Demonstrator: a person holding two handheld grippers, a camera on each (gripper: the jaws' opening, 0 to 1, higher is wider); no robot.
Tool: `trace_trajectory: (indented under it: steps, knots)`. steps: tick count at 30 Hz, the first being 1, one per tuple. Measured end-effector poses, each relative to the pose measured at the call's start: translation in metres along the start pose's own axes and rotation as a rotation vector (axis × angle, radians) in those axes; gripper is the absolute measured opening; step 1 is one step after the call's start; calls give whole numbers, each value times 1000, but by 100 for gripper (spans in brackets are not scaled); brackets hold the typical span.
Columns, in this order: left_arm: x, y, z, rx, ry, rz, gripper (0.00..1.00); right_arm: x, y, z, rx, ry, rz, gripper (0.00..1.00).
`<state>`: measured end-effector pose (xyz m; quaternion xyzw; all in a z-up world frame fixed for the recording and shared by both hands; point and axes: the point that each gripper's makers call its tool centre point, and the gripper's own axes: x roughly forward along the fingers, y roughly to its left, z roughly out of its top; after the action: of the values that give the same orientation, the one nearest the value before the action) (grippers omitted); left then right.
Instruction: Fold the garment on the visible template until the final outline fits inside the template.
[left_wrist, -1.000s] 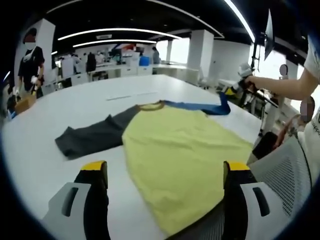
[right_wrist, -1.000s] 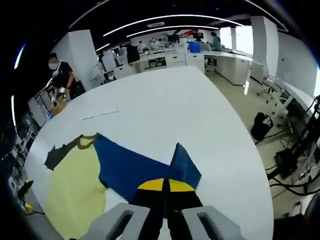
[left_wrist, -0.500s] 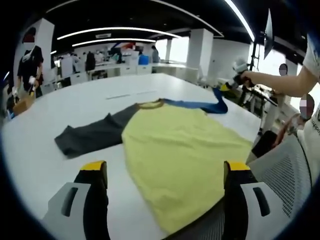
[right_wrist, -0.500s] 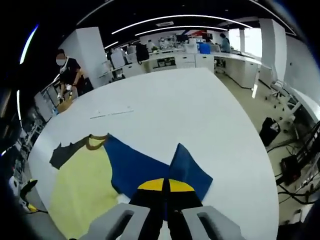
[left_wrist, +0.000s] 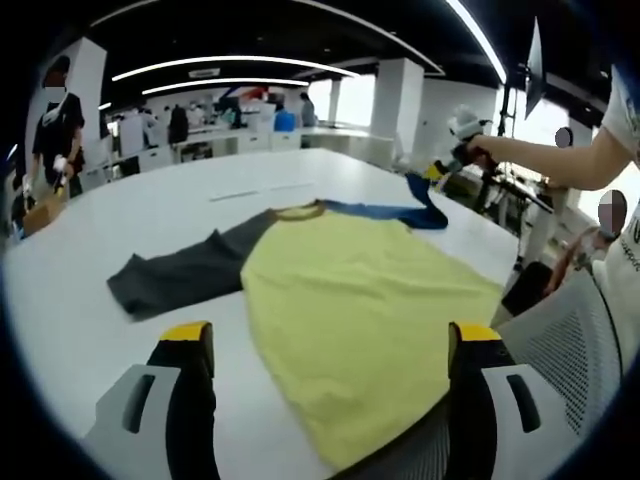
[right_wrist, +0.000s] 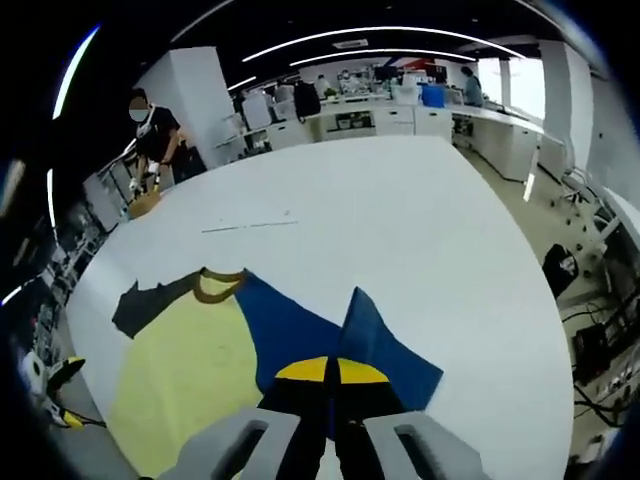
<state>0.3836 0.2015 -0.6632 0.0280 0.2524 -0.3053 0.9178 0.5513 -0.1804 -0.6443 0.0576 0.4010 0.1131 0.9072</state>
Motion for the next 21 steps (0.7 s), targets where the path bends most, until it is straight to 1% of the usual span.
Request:
trace_trajectory:
  steps: [7, 10, 15, 21]
  knots:
    - [-1, 1, -1, 1, 2, -1, 94, 9, 10, 8, 6, -3, 28, 0]
    - [-1, 0, -1, 2, 3, -1, 94, 20, 9, 15, 4, 3, 43, 0]
    - [0, 0, -1, 0, 0, 0, 94, 32, 10, 23, 1, 8, 62, 0]
    - [1, 0, -3, -2, 5, -3, 94, 39, 21, 26, -7, 15, 74, 0]
